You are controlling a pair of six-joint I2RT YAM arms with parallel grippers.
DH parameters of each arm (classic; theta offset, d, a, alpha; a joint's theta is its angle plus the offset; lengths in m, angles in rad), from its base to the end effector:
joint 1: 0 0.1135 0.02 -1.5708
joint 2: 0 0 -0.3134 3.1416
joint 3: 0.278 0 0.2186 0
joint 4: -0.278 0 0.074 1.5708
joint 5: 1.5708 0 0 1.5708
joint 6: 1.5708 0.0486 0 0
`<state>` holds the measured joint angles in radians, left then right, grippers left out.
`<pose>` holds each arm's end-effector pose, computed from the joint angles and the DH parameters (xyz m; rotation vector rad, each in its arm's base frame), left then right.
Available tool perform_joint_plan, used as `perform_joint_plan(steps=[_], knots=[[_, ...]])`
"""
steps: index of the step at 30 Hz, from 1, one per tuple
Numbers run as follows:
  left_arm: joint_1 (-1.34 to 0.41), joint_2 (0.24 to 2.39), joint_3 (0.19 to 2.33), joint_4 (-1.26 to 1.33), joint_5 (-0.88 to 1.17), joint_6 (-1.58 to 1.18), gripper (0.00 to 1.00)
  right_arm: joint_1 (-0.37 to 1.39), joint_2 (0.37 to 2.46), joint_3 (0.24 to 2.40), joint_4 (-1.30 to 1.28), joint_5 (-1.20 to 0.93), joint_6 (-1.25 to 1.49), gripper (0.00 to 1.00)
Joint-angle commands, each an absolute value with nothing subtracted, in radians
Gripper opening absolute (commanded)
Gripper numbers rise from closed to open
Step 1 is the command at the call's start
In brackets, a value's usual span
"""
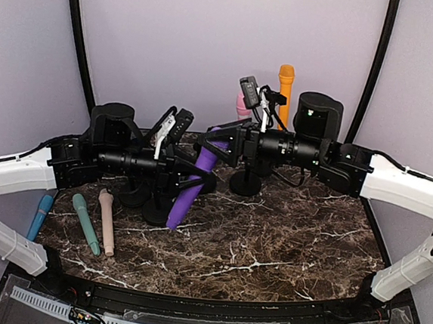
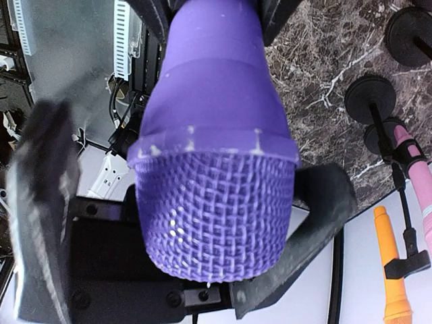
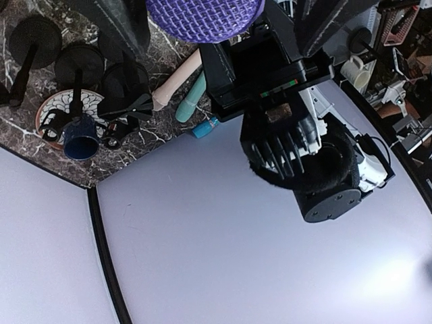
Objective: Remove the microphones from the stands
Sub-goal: Pass from the right arm to the left
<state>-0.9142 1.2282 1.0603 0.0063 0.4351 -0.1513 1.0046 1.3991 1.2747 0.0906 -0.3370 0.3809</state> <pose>0.1355 -0.2094 0.4137 1.0005 1.5705 -1.1387 0.1486 0.2637 0.4517 -0.8119 1.5793 1.3113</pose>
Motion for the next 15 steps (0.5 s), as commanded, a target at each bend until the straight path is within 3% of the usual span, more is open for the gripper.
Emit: perform_joint_plan(steps=[1,6,15], knots=[[-0.910,1.187,1.022,0.042,0.408,-0.180,0.16,0.995,1.366,1.262,0.160,-0.300,0.397,0.83],[-0.911,1.173,0.977,0.044,0.396,-0.195,0.14,0.976,1.345,1.230,0.187,-0.256,0.427,0.93],[-0.911,1.161,0.837,-0.044,0.396,-0.258,0.09,0.944,1.262,1.136,0.210,-0.086,0.467,0.96]])
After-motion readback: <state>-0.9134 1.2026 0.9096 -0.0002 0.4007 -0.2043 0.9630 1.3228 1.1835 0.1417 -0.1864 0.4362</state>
